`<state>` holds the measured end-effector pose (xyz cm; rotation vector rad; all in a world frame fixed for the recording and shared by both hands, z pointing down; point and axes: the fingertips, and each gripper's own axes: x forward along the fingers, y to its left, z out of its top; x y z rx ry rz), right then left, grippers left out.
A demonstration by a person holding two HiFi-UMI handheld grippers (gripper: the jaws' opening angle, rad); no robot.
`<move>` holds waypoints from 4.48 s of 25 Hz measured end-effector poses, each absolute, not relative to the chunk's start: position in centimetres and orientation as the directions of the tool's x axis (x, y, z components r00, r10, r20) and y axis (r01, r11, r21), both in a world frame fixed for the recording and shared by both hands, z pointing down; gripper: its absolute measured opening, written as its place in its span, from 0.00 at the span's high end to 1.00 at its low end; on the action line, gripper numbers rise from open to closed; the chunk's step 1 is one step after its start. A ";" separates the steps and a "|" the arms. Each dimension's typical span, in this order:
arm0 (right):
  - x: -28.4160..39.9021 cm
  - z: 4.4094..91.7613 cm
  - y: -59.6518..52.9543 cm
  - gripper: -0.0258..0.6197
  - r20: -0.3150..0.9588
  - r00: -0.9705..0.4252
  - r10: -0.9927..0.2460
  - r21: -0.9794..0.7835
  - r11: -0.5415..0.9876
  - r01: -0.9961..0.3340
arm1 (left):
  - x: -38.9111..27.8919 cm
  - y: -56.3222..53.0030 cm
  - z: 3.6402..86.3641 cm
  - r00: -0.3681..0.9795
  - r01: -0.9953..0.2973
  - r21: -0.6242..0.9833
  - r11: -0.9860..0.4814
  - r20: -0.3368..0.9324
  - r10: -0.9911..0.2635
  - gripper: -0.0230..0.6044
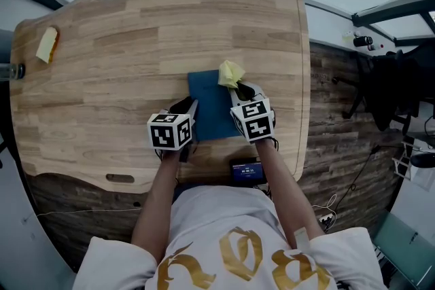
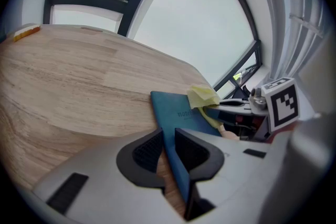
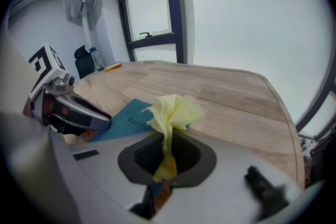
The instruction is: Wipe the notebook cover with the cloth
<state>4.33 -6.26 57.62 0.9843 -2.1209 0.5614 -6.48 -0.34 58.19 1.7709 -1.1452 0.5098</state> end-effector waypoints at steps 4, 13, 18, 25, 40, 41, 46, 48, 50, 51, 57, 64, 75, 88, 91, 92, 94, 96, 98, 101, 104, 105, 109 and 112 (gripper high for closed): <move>3.9 57.4 -6.2 0.90 0.759 -0.447 -0.473 -0.072 0.622 -0.780 | -6.5 -0.3 58.2 0.477 -0.869 0.479 -0.128 0.736 -0.480 0.83; 0.5 57.7 -4.4 0.90 0.775 -0.491 -0.398 -0.098 0.691 -0.716 | -6.4 -0.3 58.2 0.476 -0.869 0.478 -0.129 0.736 -0.482 0.83; -1.2 57.8 -3.9 0.90 0.775 -0.509 -0.375 -0.101 0.722 -0.684 | -6.5 -0.3 58.2 0.476 -0.869 0.478 -0.129 0.736 -0.481 0.83; -3.5 57.7 -3.3 0.90 0.770 -0.539 -0.340 -0.104 0.768 -0.632 | -6.4 -0.3 58.2 0.476 -0.869 0.478 -0.129 0.736 -0.481 0.83; -3.3 57.6 -1.9 0.90 0.774 -0.546 -0.320 -0.108 0.783 -0.612 | -6.5 -0.3 58.2 0.478 -0.868 0.480 -0.128 0.735 -0.481 0.83; -3.2 57.7 -1.5 0.90 0.776 -0.545 -0.317 -0.109 0.784 -0.611 | -6.5 -0.3 58.2 0.478 -0.868 0.481 -0.127 0.735 -0.481 0.83; -2.7 57.7 0.2 0.90 0.785 -0.543 -0.298 -0.120 0.787 -0.605 | -6.5 -0.2 58.3 0.477 -0.868 0.479 -0.128 0.736 -0.480 0.83; -2.6 57.7 1.1 0.90 0.791 -0.545 -0.278 -0.135 0.790 -0.599 | -6.5 -0.2 58.3 0.477 -0.868 0.480 -0.127 0.736 -0.480 0.83; -2.6 57.7 2.2 0.90 0.797 -0.548 -0.254 -0.153 0.793 -0.590 | -6.5 -0.2 58.3 0.477 -0.868 0.480 -0.126 0.736 -0.480 0.83; -2.6 57.7 2.6 0.90 0.798 -0.550 -0.246 -0.159 0.795 -0.585 | -6.5 -0.2 58.3 0.477 -0.868 0.480 -0.126 0.736 -0.480 0.83; -2.3 57.7 5.0 0.90 0.805 -0.550 -0.221 -0.175 0.798 -0.577 | -6.5 -0.2 58.4 0.475 -0.870 0.477 -0.128 0.737 -0.481 0.83; -1.9 57.8 6.9 0.90 0.808 -0.554 -0.202 -0.197 0.793 -0.577 | -6.5 -0.1 58.4 0.474 -0.870 0.475 -0.129 0.737 -0.482 0.83; -1.4 57.9 7.3 0.90 0.809 -0.557 -0.188 -0.213 0.789 -0.576 | -6.4 -0.1 58.4 0.473 -0.871 0.475 -0.130 0.737 -0.483 0.83; 2.2 58.0 5.9 0.90 0.791 -0.555 -0.258 -0.210 0.737 -0.642 | -6.4 -0.3 58.4 0.471 -0.872 0.471 -0.131 0.737 -0.484 0.83; 2.8 57.7 5.9 0.90 0.791 -0.553 -0.261 -0.220 0.722 -0.656 | -6.4 -0.2 58.4 0.470 -0.873 0.469 -0.132 0.738 -0.484 0.83; 2.9 57.7 5.8 0.90 0.791 -0.552 -0.262 -0.222 0.719 -0.659 | -6.4 -0.2 58.4 0.470 -0.873 0.469 -0.133 0.738 -0.484 0.83; 3.0 57.7 5.8 0.90 0.791 -0.552 -0.262 -0.222 0.719 -0.659 | -6.5 -0.2 58.4 0.469 -0.874 0.468 -0.133 0.738 -0.485 0.83; 2.9 57.8 5.8 0.90 0.793 -0.552 -0.260 -0.220 0.722 -0.656 | -6.5 -0.2 58.4 0.469 -0.874 0.467 -0.133 0.738 -0.485 0.83; 2.9 57.8 5.8 0.90 0.793 -0.552 -0.258 -0.220 0.723 -0.655 | -6.5 -0.1 58.4 0.468 -0.874 0.467 -0.134 0.738 -0.486 0.83; 2.9 57.9 5.6 0.90 0.793 -0.553 -0.257 -0.221 0.724 -0.654 | -6.5 -0.2 58.4 0.467 -0.875 0.465 -0.135 0.738 -0.487 0.83; 2.8 57.8 5.1 0.90 0.793 -0.552 -0.258 -0.220 0.724 -0.654 | -6.4 -0.2 58.3 0.468 -0.874 0.467 -0.133 0.738 -0.486 0.83; 2.8 57.8 5.0 0.90 0.793 -0.551 -0.258 -0.220 0.724 -0.654 | -6.4 -0.1 58.3 0.467 -0.875 0.467 -0.131 0.739 -0.485 0.83; 2.7 57.8 3.9 0.90 0.792 -0.549 -0.268 -0.215 0.719 -0.661 | -6.4 -0.2 58.3 0.466 -0.875 0.465 -0.133 0.738 -0.487 0.83; 2.5 57.8 3.1 0.90 0.790 -0.548 -0.276 -0.210 0.717 -0.665 | -6.4 -0.3 58.2 0.460 -0.879 0.457 -0.137 0.739 -0.492 0.83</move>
